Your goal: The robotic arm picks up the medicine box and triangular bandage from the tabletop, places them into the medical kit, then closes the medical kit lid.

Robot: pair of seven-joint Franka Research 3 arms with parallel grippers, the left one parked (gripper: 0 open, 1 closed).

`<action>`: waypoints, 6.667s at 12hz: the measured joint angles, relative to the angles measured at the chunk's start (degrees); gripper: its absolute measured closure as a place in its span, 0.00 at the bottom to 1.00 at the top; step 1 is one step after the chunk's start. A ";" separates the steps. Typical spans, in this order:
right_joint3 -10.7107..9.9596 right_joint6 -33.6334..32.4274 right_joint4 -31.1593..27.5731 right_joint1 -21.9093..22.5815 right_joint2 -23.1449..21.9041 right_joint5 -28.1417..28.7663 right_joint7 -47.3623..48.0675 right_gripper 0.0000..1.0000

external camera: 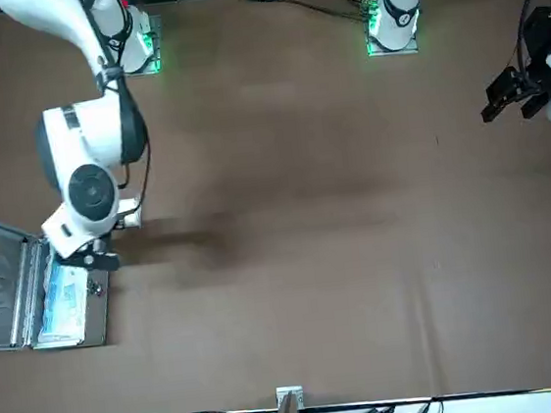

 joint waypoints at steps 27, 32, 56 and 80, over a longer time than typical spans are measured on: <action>0.02 5.15 0.09 -6.88 13.79 -25.60 0.71 0.98; 0.03 6.58 -0.43 -7.55 15.21 -25.60 1.65 0.90; 0.45 11.90 -0.82 -15.46 7.89 -6.45 -8.10 0.00; 2.25 21.64 -12.28 -5.70 6.32 12.15 -0.60 0.10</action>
